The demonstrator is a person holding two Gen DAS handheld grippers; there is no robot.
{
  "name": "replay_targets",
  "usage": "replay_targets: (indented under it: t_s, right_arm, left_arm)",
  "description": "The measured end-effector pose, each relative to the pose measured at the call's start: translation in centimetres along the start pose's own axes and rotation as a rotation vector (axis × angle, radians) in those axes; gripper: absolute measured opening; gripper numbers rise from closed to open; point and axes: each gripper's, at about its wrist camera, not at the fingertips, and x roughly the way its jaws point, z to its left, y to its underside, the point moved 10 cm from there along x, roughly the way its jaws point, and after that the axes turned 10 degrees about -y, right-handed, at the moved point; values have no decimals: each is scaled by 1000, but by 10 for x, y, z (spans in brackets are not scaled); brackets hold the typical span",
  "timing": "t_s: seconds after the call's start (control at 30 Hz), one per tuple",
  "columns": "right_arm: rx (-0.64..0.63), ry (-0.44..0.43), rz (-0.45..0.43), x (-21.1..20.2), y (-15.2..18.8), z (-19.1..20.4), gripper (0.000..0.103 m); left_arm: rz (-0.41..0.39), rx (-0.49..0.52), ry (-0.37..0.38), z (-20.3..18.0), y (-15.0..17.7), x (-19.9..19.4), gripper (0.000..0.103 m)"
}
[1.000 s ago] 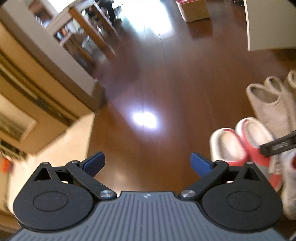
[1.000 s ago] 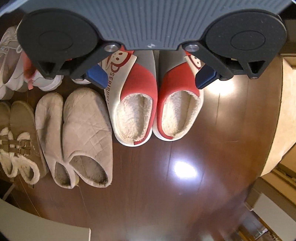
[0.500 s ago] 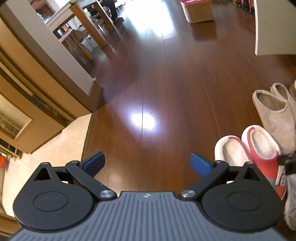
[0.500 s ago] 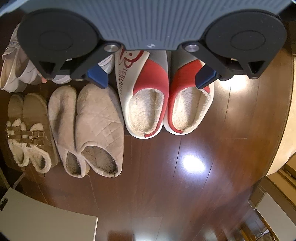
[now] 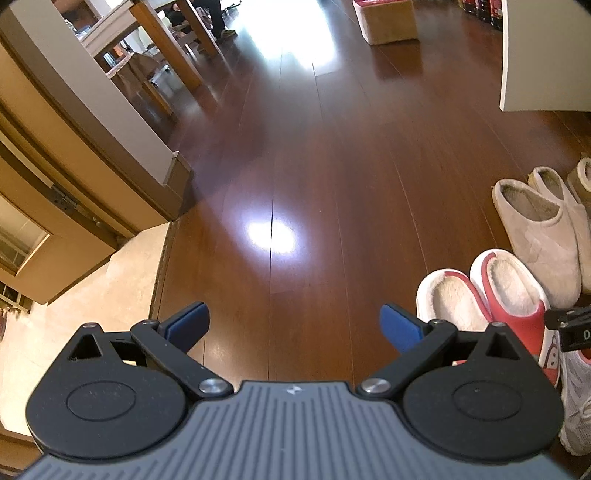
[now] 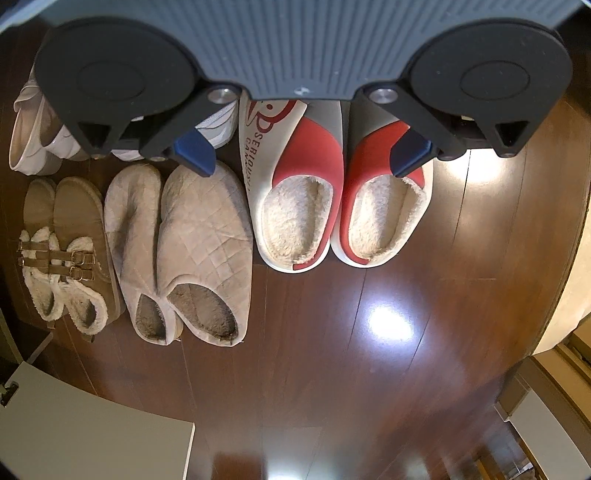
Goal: Organize scattered shoes
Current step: 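Lower the right gripper into both red-grey slipper heels and close it, then lift the red-grey slipper pair and carry it into the white cabinet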
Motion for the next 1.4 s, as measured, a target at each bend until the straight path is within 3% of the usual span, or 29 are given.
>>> replay_targets:
  t_s: [0.23,0.37,0.57,0.67,0.8,0.83,0.9,1.0,1.07,1.1,1.23,1.3,1.4]
  right_arm:
    - [14,-20,28,29,-21,2,94]
    - [60,-79,128,76,-28,11,88]
    - [100,-71,271,132,-18,12,86]
    - [73,-70,329,146,-7,14,77]
    - [37,-68,406,165,7,18,72]
    - [29,-68,425,169,11,18,59]
    - [-25,-44,457,178,16,22,54]
    - [-73,-68,451,177,15,25,36]
    - [-57,-102,428,169,17,19,25]
    - [-26,-121,414,165,19,14,24]
    - [145,-180,348,136,25,-1,22]
    - [253,-215,322,108,24,-4,22]
    - [442,-257,269,54,12,-17,22]
  left_arm:
    - [28,-12,-14,9,-3,3,100]
    - [60,-29,-8,11,-4,7,100]
    - [113,-38,23,12,-4,12,100]
    - [141,-50,46,9,-6,13,100]
    - [200,-88,93,3,-13,14,100]
    - [208,-107,99,2,-16,15,100]
    - [217,-128,103,-4,-26,20,100]
    - [187,-81,63,-14,-39,37,100]
    - [160,-33,-9,-15,-48,53,100]
    - [149,-27,-68,-12,-52,63,100]
    - [116,15,-172,-3,-52,78,100]
    - [131,23,-174,-3,-46,75,100]
    - [209,-2,-111,-10,-42,52,99]
